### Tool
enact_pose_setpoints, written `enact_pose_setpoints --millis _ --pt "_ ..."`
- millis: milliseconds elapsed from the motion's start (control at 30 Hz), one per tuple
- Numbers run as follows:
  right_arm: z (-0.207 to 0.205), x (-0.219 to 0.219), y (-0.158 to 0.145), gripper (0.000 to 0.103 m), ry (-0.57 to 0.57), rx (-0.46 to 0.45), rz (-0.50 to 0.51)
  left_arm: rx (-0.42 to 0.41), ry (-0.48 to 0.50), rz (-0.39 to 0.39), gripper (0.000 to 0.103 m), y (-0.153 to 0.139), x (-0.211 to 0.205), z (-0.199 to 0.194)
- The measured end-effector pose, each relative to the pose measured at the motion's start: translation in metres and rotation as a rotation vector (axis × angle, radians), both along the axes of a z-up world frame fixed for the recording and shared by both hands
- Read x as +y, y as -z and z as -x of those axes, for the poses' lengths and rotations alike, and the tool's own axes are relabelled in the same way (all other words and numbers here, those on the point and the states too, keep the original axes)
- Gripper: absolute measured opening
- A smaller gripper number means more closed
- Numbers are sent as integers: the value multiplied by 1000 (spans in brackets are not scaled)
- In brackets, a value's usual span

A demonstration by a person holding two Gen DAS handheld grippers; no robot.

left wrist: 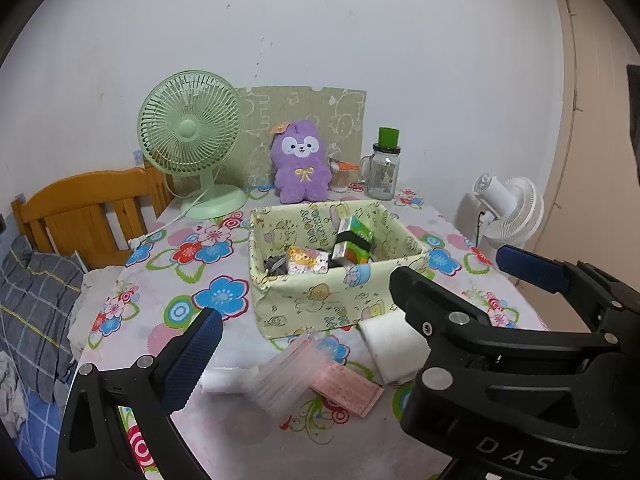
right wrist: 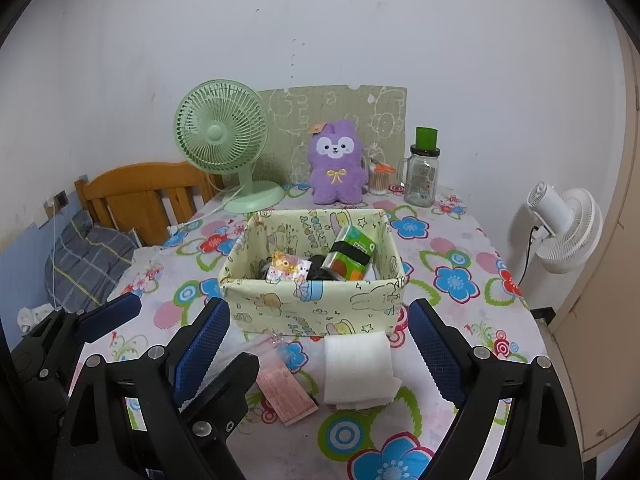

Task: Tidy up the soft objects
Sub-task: 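Withdraw both tools from the box toward the straws and napkins, then grasp the clear straw bundle with the left tool while the right tool grasps the white napkin stack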

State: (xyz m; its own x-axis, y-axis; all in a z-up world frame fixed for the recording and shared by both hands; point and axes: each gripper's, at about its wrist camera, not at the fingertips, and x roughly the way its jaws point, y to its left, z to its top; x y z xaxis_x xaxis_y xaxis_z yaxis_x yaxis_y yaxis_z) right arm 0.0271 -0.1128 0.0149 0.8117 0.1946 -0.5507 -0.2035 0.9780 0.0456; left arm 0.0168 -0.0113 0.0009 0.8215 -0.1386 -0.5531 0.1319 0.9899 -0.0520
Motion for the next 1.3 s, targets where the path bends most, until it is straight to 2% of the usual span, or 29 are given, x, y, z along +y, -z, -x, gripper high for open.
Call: enact_pose_setpoints --millis 467,900,1300 --pt "2 7 36 92 1 5 15 9 12 -2 103 38 6 -2" --pt "-12 5 68 92 10 66 -7 58 26 -5 103 67 8 -13" --pt "-34 1 92 92 37 132 18 122 6 -26 102 90 11 -33"
